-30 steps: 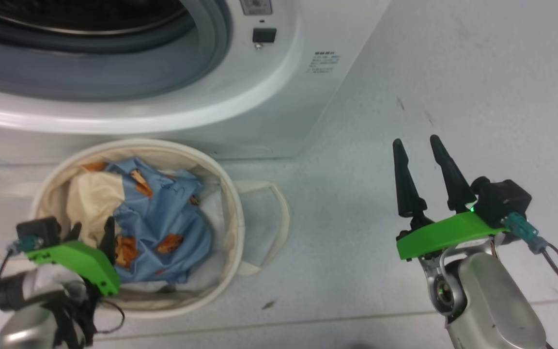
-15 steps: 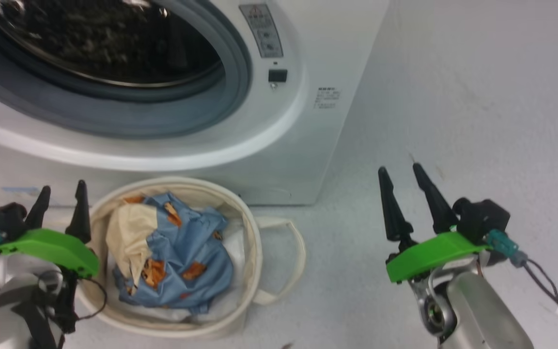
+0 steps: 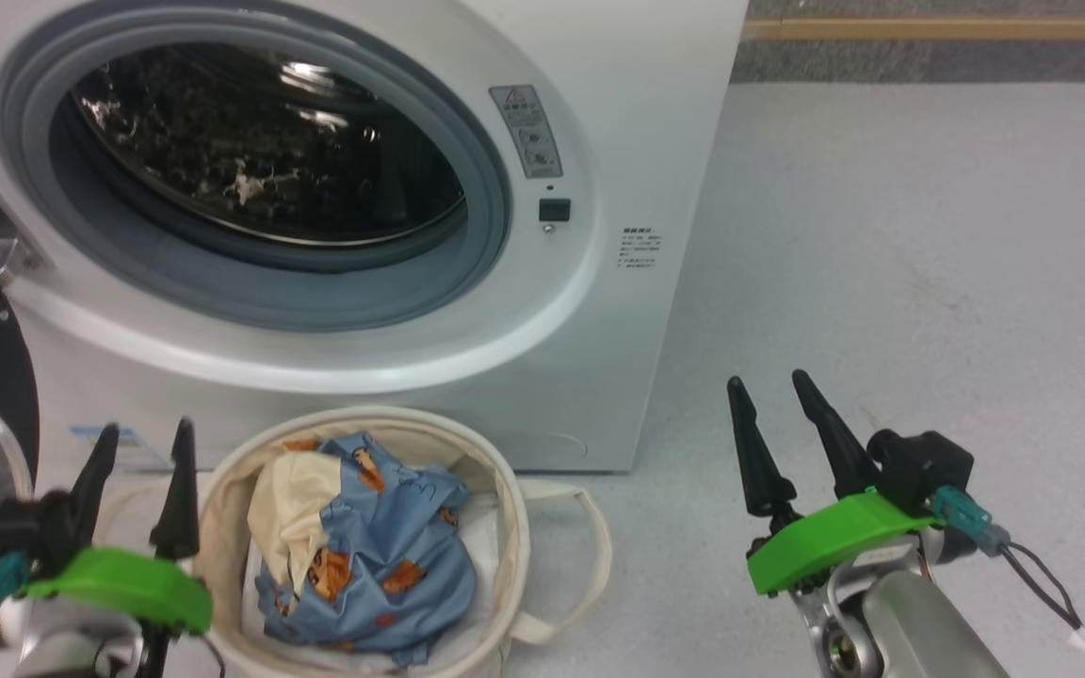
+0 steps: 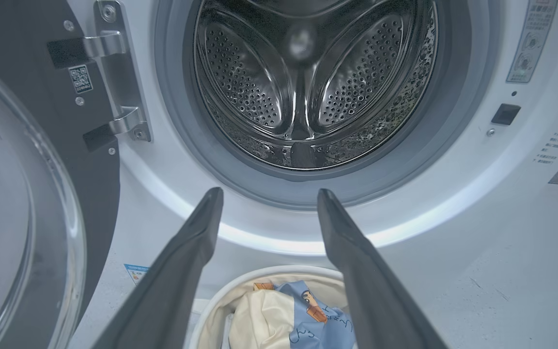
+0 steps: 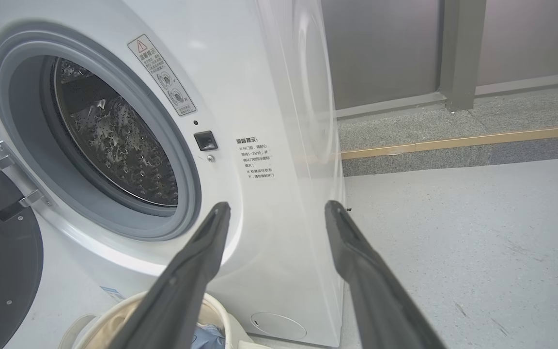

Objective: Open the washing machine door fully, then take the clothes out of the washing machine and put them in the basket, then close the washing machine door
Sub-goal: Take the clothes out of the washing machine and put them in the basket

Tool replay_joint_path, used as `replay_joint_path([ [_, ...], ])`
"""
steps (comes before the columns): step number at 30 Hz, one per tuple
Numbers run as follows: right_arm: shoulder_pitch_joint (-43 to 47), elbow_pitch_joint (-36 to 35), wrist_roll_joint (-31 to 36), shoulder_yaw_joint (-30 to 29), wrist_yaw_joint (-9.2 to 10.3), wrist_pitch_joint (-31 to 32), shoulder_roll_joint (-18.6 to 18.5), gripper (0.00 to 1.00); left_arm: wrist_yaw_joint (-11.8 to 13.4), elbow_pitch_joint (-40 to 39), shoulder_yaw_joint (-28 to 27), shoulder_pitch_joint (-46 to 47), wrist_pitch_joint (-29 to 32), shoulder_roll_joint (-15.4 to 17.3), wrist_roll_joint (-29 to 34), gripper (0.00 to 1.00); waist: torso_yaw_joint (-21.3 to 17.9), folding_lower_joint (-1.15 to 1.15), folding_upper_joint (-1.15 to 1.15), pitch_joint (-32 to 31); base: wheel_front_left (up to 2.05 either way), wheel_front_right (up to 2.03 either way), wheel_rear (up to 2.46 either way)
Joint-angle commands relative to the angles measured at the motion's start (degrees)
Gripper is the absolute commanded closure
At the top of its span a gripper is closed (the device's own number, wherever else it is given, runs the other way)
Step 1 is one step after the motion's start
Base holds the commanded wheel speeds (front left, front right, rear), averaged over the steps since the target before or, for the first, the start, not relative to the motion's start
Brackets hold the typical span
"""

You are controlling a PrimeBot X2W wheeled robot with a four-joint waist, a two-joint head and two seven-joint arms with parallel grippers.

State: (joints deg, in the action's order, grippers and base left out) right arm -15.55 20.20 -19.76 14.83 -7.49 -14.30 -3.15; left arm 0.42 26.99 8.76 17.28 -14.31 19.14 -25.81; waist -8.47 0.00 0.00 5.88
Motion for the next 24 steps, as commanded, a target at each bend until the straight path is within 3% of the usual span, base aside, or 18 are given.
replay_joint_path([
  [1, 0.1, -1.8, 0.0, 1.2, 0.0, -0.7, 0.3, 0.0, 0.8, -2.8, -3.1, 0.3, -0.7, 2.8, 0.0, 0.0, -0.3, 0.0, 0.0, -1.1, 0.0, 0.0, 0.0],
  [9, 1.5, -2.0, 0.1, 0.4, 0.0, -0.7, 0.3, 0.0, 4.0, -7.5, -5.5, -7.0, -0.1, 3.9, -1.1, 0.0, -1.6, 0.0, 0.0, -3.3, 0.0, 0.0, 0.0],
  [16, 1.6, -2.0, 0.2, -0.2, 0.0, -0.7, 0.3, 0.0, 5.3, -9.5, -7.0, -10.2, -0.2, 4.2, -2.0, 0.0, -2.2, 0.0, 0.0, -4.0, 0.0, 0.0, 0.0],
  [24, 1.6, -1.6, 0.2, -0.3, 0.0, -0.7, 0.3, 0.0, 4.4, -11.3, -7.3, -11.7, -0.3, 4.2, -3.2, 0.0, -1.8, 0.0, 0.0, -4.7, 0.0, 0.0, 0.0],
])
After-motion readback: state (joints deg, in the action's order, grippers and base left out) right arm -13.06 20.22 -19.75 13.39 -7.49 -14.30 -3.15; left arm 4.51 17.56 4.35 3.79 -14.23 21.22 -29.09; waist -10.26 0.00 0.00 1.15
